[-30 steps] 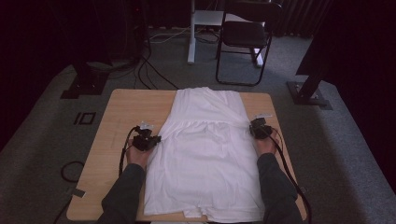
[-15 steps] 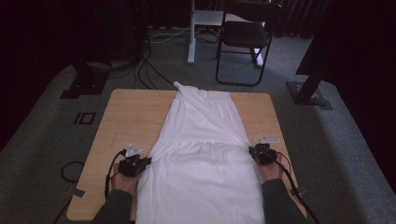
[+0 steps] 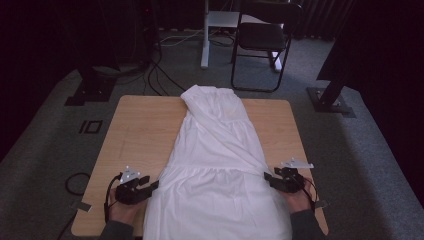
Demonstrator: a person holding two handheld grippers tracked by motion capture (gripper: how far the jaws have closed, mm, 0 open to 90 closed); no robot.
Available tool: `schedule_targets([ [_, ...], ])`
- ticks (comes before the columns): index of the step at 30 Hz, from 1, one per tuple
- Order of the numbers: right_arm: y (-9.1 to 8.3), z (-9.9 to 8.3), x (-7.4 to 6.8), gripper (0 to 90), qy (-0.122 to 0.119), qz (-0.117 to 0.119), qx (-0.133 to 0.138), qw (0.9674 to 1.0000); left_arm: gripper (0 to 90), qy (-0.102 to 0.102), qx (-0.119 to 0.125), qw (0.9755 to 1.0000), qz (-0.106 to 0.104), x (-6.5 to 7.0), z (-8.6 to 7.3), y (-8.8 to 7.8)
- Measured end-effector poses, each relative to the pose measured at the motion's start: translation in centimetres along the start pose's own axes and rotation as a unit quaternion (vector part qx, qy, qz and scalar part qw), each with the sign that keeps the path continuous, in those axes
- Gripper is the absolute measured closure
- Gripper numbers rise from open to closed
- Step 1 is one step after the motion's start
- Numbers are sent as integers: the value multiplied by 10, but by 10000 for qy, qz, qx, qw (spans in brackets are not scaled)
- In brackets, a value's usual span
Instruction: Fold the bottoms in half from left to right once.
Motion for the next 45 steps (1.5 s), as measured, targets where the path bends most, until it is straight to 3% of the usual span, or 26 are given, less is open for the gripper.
schedule_targets([
  [3,16,28,-8,388,-361,52,109,9993,496,-55,173,9998,47,-6,19,14],
  [5,24,36,-11,386,-441,63,94,9990,493,-62,178,9998,35,-7,25,20],
  [6,48,55,-22,365,-729,134,59,9972,491,-15,151,9999,22,-5,36,36],
  [8,65,67,-31,344,-898,218,-1,9957,489,70,122,9999,19,-2,43,49],
  [12,97,84,-47,310,-1187,260,-246,9923,489,324,-27,9995,18,10,51,75],
  [16,128,86,-46,297,-1323,85,-532,9897,485,500,-168,9986,-48,19,48,88],
  [19,140,81,-39,474,-1441,-61,-675,9872,483,499,-288,9983,0,22,43,95],
  [20,139,84,-33,549,-1415,-203,-644,9876,483,481,-306,9984,-2,22,42,95],
  [21,135,89,-24,603,-1332,-508,-541,9883,483,494,-303,9983,11,22,41,95],
  [22,128,96,-15,739,-1144,-673,-362,9905,483,509,-315,9982,5,21,40,95],
  [23,119,102,-6,806,-914,-747,-171,9929,483,493,-322,9983,-12,21,39,95],
  [24,111,107,4,870,-750,-908,-16,9930,482,464,-311,9984,-32,22,38,96],
  [27,94,110,28,881,-397,-1061,219,9933,476,435,-274,9985,-169,26,36,97],
  [29,97,99,35,794,-272,-1024,93,9943,476,557,-285,9980,-61,28,35,98],
  [31,104,87,41,788,-249,-1054,-83,9941,476,538,-298,9981,-66,28,35,98],
  [33,112,75,45,789,-48,-930,-251,9953,476,499,-327,9981,-143,27,36,97],
  [37,116,68,45,803,-60,-846,-299,9960,450,547,-382,9976,-185,24,40,95],
  [39,116,69,44,807,-196,-870,-363,9954,436,628,-333,9974,-108,21,50,93],
  [42,117,69,43,831,-211,-850,-398,9954,434,547,-109,9984,-54,16,75,94],
  [45,117,69,42,850,-235,-835,-388,9955,430,519,-75,9986,-29,15,99,109],
])
Point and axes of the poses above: each handheld gripper's, and its own axes: y roughly forward along the jaws, z roughly out of its top, x roughly to its right, the point moved 8 cm from there along y, roughly forward along the jaws, and after that the axes turned 3 degrees about x, right-handed, at the moved point
